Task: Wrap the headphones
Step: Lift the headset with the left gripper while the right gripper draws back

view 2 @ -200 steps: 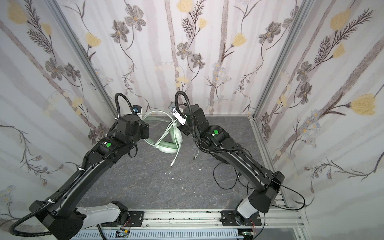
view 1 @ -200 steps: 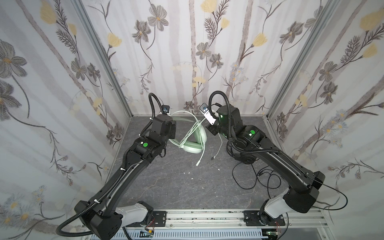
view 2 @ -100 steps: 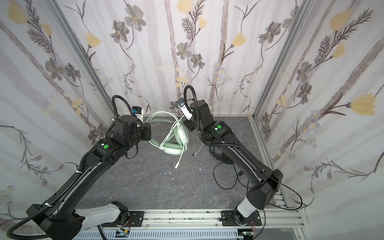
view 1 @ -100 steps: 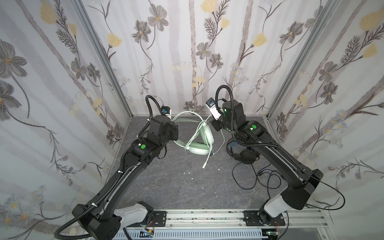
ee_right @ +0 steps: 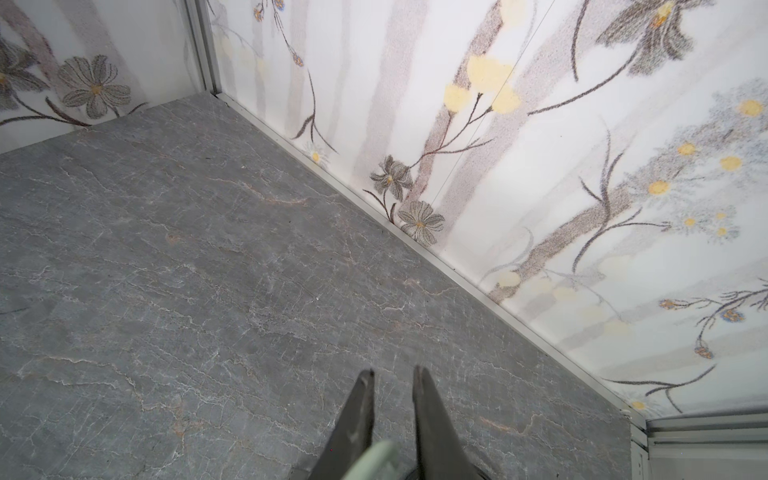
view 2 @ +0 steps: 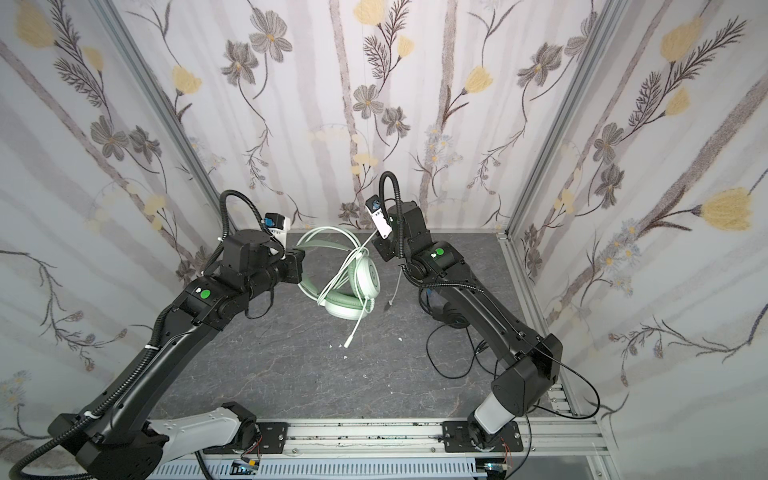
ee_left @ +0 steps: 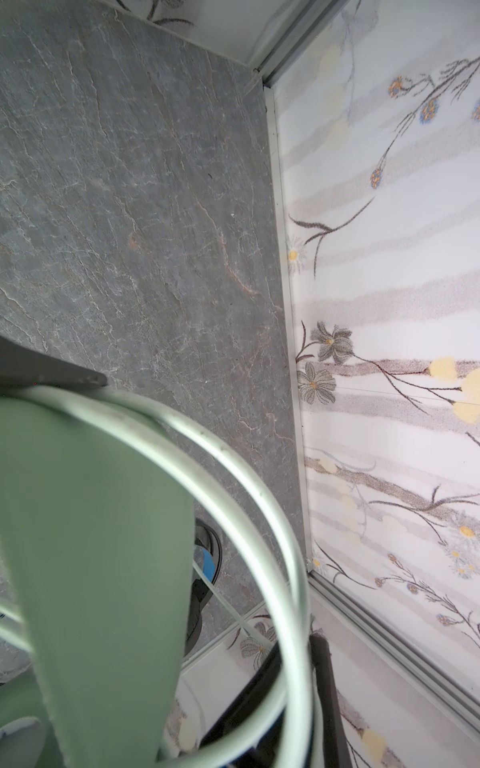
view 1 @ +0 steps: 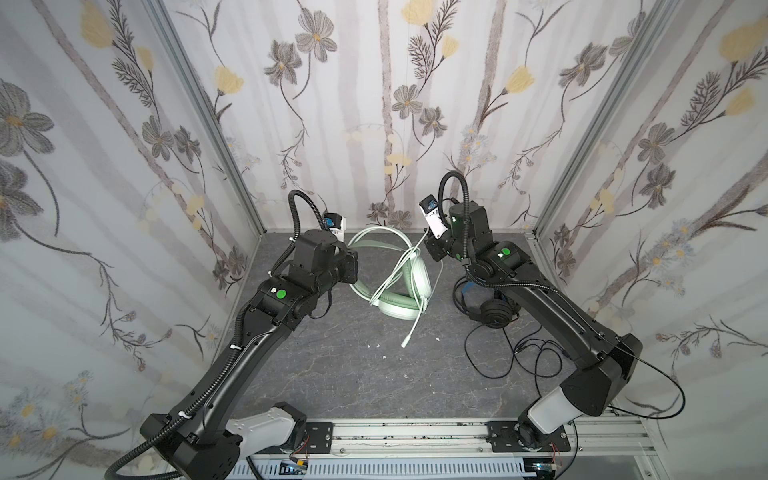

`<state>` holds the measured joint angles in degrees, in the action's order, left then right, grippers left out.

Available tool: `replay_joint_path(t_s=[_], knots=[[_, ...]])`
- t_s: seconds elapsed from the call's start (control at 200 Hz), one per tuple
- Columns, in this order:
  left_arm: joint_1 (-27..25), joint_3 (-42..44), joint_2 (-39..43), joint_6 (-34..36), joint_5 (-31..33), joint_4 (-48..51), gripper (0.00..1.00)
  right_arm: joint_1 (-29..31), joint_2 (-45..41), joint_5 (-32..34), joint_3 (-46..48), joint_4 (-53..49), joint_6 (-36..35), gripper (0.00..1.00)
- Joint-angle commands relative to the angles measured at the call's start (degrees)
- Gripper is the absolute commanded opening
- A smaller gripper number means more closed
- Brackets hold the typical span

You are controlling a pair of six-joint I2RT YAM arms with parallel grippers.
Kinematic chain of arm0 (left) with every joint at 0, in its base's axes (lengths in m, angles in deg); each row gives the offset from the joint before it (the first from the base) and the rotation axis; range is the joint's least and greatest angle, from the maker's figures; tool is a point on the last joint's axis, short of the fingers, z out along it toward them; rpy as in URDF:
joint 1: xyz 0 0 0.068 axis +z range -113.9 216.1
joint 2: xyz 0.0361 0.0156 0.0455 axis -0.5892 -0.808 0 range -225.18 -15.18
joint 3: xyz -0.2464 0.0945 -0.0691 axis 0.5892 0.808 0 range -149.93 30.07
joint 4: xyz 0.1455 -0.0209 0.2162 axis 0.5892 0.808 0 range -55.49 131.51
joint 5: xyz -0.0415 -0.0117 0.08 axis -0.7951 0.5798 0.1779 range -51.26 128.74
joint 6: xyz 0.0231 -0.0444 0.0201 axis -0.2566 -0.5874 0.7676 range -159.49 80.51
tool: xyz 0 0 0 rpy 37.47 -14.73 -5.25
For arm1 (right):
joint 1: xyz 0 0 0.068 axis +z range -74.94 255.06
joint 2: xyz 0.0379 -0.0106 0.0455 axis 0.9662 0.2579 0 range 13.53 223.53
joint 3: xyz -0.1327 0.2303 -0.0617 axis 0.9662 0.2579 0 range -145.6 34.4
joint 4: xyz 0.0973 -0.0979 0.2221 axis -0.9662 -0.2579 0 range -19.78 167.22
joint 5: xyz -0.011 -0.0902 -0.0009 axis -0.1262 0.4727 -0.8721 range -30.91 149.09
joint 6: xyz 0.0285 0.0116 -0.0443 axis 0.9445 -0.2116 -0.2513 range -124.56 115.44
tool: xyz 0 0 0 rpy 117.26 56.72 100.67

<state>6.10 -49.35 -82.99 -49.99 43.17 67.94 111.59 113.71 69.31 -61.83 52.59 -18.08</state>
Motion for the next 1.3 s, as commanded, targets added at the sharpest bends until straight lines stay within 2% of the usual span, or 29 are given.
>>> replay_joint_path(t_s=[0.0, 0.2, 0.29, 0.709, 0.954, 1.299], knots=[[0.24, -1.48, 0.37, -1.06, -2.79, -2.21, 0.00, -0.45, -0.21, -1.93, 1.29, 3.41, 2.07, 0.24], [0.70, -3.46, 0.00, -2.10, -4.80, -2.09, 0.00, -1.22, -0.59, -3.97, 4.28, 5.09, 3.73, 0.26], [0.93, -7.04, -0.30, -2.80, -6.45, -2.48, 0.00, -1.51, -1.26, -5.25, 5.55, 6.49, 4.75, 0.26], [1.61, -14.74, -2.04, -8.08, -13.87, -4.46, 0.00, -3.27, -3.23, -13.74, 8.86, 14.80, 10.16, 0.28], [1.79, -12.94, -1.89, -15.08, -17.72, -10.78, 0.00, -3.74, -2.58, -16.81, 8.94, 17.59, 12.44, 0.28], [1.86, -12.77, -1.83, -21.46, -18.53, -16.90, 0.00, -3.62, -3.41, -21.51, 14.64, 24.43, 16.90, 0.26]])
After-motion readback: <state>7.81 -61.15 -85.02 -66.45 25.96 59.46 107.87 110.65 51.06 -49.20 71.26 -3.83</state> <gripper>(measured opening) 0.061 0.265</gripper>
